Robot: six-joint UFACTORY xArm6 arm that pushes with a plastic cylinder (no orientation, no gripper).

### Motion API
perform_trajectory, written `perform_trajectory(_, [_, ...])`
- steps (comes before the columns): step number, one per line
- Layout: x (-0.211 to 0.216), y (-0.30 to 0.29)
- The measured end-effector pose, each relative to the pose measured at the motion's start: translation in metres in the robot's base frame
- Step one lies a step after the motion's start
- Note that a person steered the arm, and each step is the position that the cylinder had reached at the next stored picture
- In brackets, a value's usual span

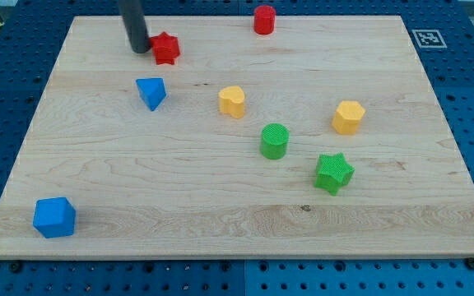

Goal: Push red star into red circle

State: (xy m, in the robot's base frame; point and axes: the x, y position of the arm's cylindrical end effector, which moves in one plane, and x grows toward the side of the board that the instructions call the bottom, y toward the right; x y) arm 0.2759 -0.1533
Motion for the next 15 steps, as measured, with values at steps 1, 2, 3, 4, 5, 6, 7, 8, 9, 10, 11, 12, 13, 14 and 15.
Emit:
perform_trajectory(1, [0.018,-0.001])
perform_trajectory(2, [0.036,-0.002])
perform_trajectory(3, [0.037,0.001])
perform_trajectory(4, [0.038,0.008])
perform_trajectory(5, [0.03,0.008])
perform_trajectory(6, [0.012,0.008])
perform_trajectory(7, [0.01,0.009])
perform_trajectory(8, [0.018,0.032])
perform_trajectory(9, [0.017,0.058])
perform_trajectory(10, [0.032,0.087])
perform_trajectory(11, [0.042,0.1])
perform_trajectory(12, [0.014,0.103])
perform_trajectory(13, [-0.001,0.103])
perform_trajectory(14, [0.001,0.098])
perform_trajectory(15, [-0.013,0.099])
